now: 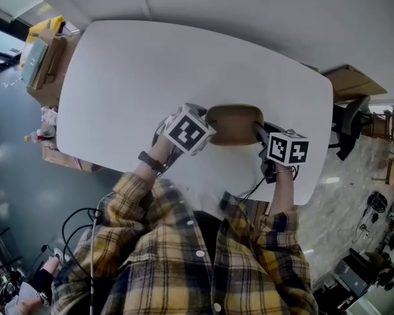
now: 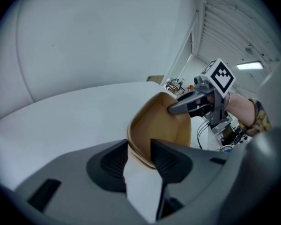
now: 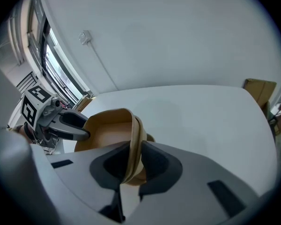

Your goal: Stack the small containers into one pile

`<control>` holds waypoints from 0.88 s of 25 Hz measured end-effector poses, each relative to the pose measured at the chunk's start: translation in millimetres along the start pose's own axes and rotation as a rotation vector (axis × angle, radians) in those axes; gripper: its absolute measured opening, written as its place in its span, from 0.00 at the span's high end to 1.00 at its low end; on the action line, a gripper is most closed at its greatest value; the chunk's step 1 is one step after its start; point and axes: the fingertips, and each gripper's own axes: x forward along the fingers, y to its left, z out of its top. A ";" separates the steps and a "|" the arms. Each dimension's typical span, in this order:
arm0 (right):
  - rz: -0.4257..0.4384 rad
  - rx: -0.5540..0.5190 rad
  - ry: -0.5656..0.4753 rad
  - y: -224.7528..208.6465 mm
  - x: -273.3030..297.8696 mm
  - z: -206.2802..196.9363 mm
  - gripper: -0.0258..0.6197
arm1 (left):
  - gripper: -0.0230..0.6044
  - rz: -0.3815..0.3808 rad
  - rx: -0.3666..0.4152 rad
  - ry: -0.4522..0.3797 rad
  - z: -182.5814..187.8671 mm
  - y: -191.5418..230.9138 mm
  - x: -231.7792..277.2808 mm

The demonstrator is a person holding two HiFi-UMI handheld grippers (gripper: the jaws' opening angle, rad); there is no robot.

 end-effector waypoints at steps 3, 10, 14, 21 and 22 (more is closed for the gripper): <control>-0.009 0.005 0.014 -2.7 1.8 -11.4 0.87 | 0.72 -0.037 -0.015 0.012 -9.4 -10.8 11.4; -0.033 0.008 0.035 -9.3 9.7 -29.0 0.87 | 0.72 -0.030 -0.014 0.049 -22.1 -13.2 27.2; -0.062 -0.018 0.036 -11.2 12.8 -34.1 0.87 | 0.71 -0.010 -0.018 0.048 -24.6 -9.5 33.1; -0.158 -0.108 0.014 -22.0 18.6 -38.8 0.77 | 0.70 -0.004 -0.038 0.057 -29.2 -4.4 41.5; -0.158 -0.098 0.009 -24.0 19.5 -39.6 0.76 | 0.70 -0.003 -0.040 0.058 -29.6 -3.8 42.8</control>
